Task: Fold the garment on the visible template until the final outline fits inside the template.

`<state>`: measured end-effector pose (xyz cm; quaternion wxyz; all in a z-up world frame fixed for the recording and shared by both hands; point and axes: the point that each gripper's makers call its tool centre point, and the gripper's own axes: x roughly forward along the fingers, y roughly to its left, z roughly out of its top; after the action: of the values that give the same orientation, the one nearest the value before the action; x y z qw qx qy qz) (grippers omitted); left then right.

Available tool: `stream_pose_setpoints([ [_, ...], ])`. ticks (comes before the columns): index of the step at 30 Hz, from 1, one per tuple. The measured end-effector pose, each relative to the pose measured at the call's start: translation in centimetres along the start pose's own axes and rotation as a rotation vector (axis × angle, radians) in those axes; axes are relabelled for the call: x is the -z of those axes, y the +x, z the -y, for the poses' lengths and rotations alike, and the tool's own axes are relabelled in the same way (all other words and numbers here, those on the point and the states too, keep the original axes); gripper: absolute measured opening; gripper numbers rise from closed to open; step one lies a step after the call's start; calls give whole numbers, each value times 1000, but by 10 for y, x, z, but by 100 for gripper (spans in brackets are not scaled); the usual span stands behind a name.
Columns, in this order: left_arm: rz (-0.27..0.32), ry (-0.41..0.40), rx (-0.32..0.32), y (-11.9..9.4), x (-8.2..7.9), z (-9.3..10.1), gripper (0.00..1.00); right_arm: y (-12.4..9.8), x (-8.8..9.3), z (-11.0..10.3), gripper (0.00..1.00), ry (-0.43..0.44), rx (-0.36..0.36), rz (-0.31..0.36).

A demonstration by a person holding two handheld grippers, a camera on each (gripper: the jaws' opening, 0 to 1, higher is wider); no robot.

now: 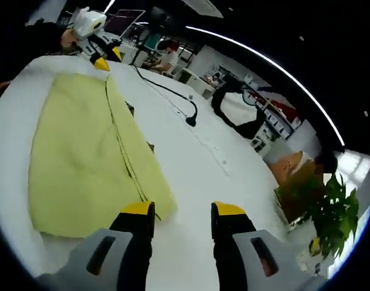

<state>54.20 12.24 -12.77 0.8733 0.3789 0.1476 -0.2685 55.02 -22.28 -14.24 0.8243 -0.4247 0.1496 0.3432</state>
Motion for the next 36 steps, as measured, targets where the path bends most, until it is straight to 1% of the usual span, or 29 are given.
stream_pose_setpoints([
  [1,-8,86,13,0,0,3,30,0,1,-3,39,-25,-14,-13],
  [4,-36,131,50,1,5,12,31,2,7,-7,39,-64,-33,-55],
  [5,-45,161,50,1,6,12,31,2,8,-8,39,-75,-35,-62],
  [6,-49,214,46,2,6,12,32,3,8,-8,38,-88,-37,-68],
  [7,-55,236,59,4,7,14,32,3,9,-9,38,-98,-41,-70],
  [9,-54,252,69,9,9,17,33,6,12,-9,36,-122,-43,-92],
  [11,-40,337,93,13,7,21,36,9,14,-9,32,-148,-47,-111],
  [12,-45,355,92,18,9,21,36,10,15,-9,32,-159,-49,-117],
  [13,-52,346,102,20,10,23,36,10,14,-10,32,-159,-50,-116],
  [15,-37,351,123,20,8,27,35,11,13,-12,31,-162,-57,-113],
  [17,-42,402,124,21,8,28,34,13,12,-14,29,-184,-65,-115],
  [18,-40,409,121,21,9,32,33,15,13,-14,28,-209,-63,-125],
  [21,-52,385,128,22,9,34,23,17,13,-18,27,-211,-68,-131],
  [22,-50,392,134,23,8,37,22,18,13,-18,27,-205,-68,-128],
  [23,-48,431,147,24,8,41,22,21,13,-18,23,-196,-76,-129],
  [24,-63,442,145,26,11,40,22,22,14,-20,19,-187,-80,-132],
  [26,-75,427,156,28,14,42,22,23,13,-22,17,-181,-75,-129],
  [28,-77,434,148,33,14,37,20,24,14,-24,12,-177,-80,-132],
  [29,-85,425,150,33,15,37,16,26,14,-25,10,-176,-81,-133],
  [30,-85,425,150,33,15,37,10,26,15,-26,7,-179,-84,-134],
  [31,-70,453,144,32,12,39,3,27,16,-26,1,-179,-83,-139],
  [32,-65,475,150,29,9,46,2,28,16,-26,1,-180,-78,-138],
  [33,-71,470,156,28,10,48,2,28,16,-26,1,-177,-78,-137],
  [34,-73,463,165,27,11,50,2,27,17,-27,1,-164,-83,-139],
  [36,-70,457,162,26,11,48,2,25,16,-27,0,-159,-84,-136],
])
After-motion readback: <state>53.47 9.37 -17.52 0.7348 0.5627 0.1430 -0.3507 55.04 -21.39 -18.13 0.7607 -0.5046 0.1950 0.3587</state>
